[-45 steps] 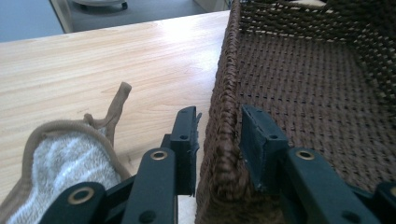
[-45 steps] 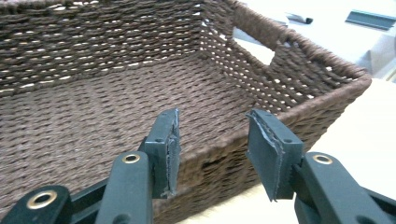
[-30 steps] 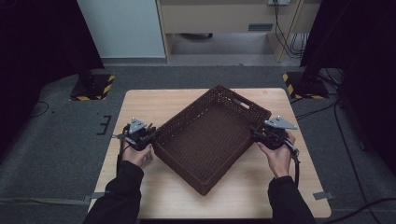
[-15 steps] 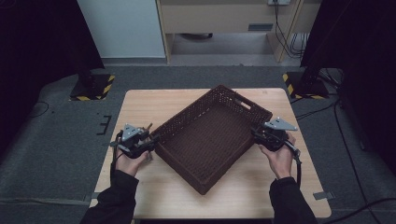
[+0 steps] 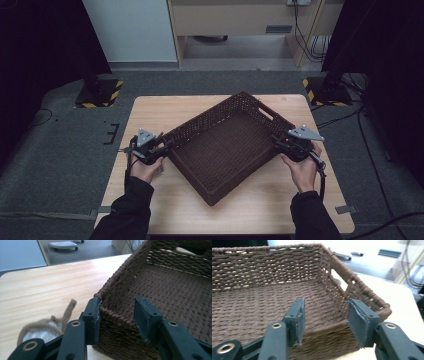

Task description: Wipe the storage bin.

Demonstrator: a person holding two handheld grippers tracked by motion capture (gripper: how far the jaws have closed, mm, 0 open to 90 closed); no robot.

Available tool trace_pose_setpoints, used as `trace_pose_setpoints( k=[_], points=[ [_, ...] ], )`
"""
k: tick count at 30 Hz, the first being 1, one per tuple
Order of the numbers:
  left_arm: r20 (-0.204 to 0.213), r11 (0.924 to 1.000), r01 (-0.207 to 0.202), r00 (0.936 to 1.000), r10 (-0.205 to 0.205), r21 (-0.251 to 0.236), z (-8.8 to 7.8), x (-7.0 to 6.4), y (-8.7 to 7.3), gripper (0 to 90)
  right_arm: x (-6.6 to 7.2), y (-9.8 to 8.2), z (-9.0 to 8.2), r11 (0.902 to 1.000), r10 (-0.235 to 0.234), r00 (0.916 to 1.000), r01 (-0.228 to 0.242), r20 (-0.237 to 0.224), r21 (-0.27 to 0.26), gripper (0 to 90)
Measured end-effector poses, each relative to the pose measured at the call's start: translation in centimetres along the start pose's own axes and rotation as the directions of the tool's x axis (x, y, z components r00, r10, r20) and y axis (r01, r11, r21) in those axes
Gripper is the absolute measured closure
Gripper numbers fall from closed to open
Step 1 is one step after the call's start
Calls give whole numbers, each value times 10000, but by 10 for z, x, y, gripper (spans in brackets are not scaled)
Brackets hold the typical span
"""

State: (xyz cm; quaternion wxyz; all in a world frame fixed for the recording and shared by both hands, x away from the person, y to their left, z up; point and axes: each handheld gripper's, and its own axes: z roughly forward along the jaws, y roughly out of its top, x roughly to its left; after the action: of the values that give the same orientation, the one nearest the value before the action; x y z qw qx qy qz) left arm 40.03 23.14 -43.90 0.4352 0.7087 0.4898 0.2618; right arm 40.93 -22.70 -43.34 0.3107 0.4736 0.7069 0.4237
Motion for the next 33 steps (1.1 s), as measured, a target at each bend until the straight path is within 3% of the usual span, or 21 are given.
trace_pose_setpoints(
  k=[4, 7, 12, 16, 18, 20, 27, 33],
  points=[
    [71, 9999, 148, 9999, -148, 64, 3, 1, 2, 533, -5, -3, 3, 9994, -174, 9998, 172, 67, 298, 450],
    [361, 9999, 144, 9992, -147, 76, -4, -5, -2, 480, -4, -4, 3, 9978, -494, 9987, 487, 146, 448, 468],
    [714, 9999, -111, 9974, 104, 95, -14, -18, -8, 403, -3, -7, 2, 9986, -373, 9992, 367, 151, 386, 483],
    [739, 9996, -135, 9972, 117, 238, -14, -27, -11, 362, -4, -8, -1, 9993, -56, 10000, 59, -71, 365, 502],
    [848, 9996, -88, 9964, 65, 258, -12, -31, -13, 365, -4, -6, -3, 9990, -175, 9998, 178, -96, 410, 498],
    [710, 9991, -340, 9970, 323, 239, -10, -33, -12, 356, -6, -5, -4, 9991, -156, 9999, 157, -21, 391, 491],
    [740, 9992, -374, 9966, 363, 128, 4, -20, -6, 393, -18, -3, -9, 9999, 150, 9989, -148, 438, -49, 444],
    [656, 9997, -218, 9976, 208, 138, 14, -13, -2, 419, -31, -8, -5, 9993, 368, 9963, -368, 773, -20, 417]
  ],
)
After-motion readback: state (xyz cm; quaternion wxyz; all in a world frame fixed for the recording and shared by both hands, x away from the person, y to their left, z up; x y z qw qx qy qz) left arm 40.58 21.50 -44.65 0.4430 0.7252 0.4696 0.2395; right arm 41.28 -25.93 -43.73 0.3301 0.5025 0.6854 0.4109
